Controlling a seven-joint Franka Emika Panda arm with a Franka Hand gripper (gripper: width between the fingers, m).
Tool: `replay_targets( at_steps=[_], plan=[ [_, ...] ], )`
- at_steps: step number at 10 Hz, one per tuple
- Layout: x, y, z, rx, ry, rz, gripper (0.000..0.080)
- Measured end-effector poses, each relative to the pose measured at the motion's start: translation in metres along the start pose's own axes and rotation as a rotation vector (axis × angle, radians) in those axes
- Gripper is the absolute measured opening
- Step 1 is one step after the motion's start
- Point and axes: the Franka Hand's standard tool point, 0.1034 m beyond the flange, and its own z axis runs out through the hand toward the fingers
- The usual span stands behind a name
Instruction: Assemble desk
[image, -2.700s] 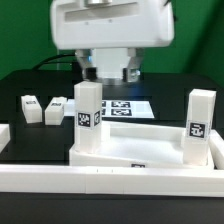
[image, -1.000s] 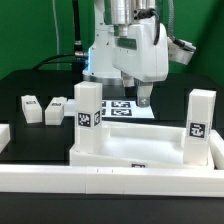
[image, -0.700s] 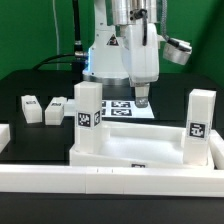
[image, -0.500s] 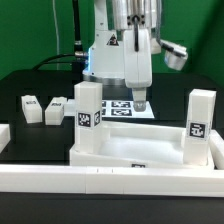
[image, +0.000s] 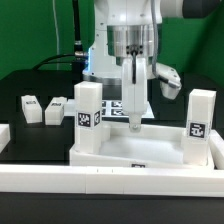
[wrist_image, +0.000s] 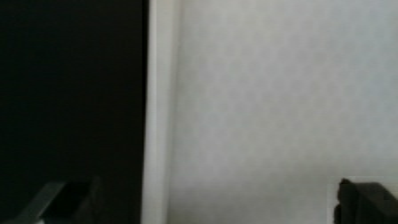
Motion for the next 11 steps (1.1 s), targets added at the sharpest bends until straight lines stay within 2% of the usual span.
replay_targets(
  at_steps=[3,5,6,7,8,9,10,11],
  plan=[
    [0.008,0.005,0.016,-0.026,0.017,-0.015,0.0649],
    [0.008,0.005,0.017,-0.026,0.018,-0.026,0.0649],
    [0.008,0.005,0.017,-0.027,0.018,-0.026,0.0540],
    [0.007,0.006,0.017,-0.030,0.017,-0.032,0.0374],
    [0.007,0.006,0.017,-0.030,0.017,-0.033,0.0374],
    [0.007,0.006,0.017,-0.031,0.016,-0.035,0.0179],
    [0.007,0.006,0.017,-0.031,0.016,-0.036,0.0179],
    [0.007,0.004,0.016,-0.023,0.017,-0.036,0.0062]
  ],
)
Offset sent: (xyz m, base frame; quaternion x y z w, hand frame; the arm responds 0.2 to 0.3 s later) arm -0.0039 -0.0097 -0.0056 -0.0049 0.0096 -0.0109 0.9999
